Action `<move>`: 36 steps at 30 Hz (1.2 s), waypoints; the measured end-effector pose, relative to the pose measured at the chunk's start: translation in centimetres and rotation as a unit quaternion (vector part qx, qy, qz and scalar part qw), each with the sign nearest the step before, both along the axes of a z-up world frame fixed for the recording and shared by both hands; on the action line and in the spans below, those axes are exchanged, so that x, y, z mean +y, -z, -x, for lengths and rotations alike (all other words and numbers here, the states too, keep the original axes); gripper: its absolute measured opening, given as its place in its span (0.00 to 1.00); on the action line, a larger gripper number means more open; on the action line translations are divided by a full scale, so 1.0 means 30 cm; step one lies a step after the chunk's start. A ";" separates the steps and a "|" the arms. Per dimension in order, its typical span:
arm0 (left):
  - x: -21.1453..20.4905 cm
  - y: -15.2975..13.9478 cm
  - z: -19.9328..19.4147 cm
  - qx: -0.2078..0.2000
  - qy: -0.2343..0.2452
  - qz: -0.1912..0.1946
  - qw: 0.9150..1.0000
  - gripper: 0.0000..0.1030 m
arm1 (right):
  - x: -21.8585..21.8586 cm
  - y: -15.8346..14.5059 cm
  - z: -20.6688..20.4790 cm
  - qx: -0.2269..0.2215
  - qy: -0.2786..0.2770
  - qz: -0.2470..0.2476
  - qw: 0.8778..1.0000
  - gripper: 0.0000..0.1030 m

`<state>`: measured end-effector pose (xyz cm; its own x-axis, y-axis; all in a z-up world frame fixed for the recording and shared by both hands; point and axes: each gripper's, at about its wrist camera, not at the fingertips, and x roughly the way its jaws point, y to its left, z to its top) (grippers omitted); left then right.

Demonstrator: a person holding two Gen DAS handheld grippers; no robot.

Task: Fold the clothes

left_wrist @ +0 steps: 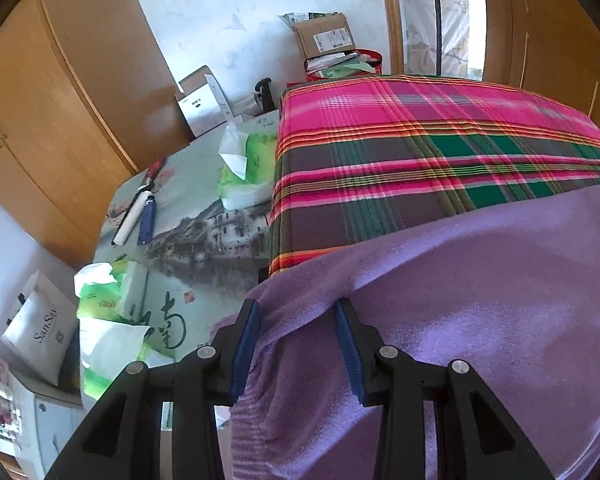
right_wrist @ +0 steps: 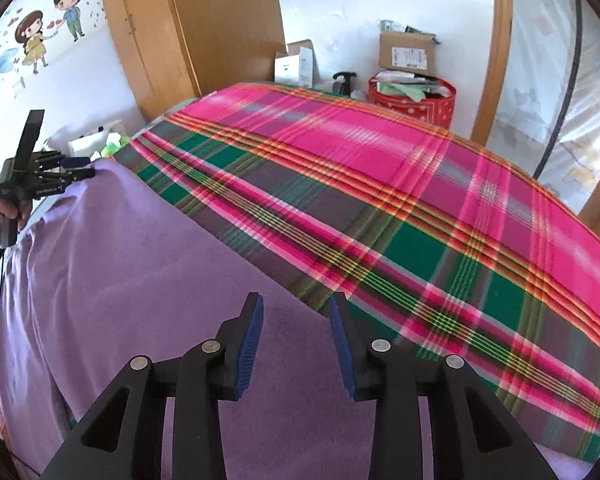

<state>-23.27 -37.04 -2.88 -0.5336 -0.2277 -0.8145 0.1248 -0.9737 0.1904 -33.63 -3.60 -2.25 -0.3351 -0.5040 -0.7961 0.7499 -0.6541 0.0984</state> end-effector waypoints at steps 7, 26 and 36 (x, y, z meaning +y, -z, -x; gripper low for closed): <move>-0.017 -0.014 0.013 -0.003 0.010 0.008 1.000 0.39 | -0.007 0.011 0.019 -0.016 -0.011 -0.001 1.000 0.35; 0.028 -0.049 -0.022 0.052 0.008 0.032 0.998 0.04 | -0.045 -0.031 -0.069 0.054 -0.026 -0.036 0.998 0.03; 0.072 -0.211 -0.197 0.111 0.002 0.039 0.993 0.03 | 0.030 -0.185 -0.256 0.102 -0.031 -0.003 0.994 0.03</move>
<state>-17.35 -34.87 3.46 -0.6991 -0.2837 -0.6563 0.1686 -0.9575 0.2342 -25.96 -2.70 3.30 -0.4580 -0.5240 -0.7181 0.7928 -0.6062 -0.0633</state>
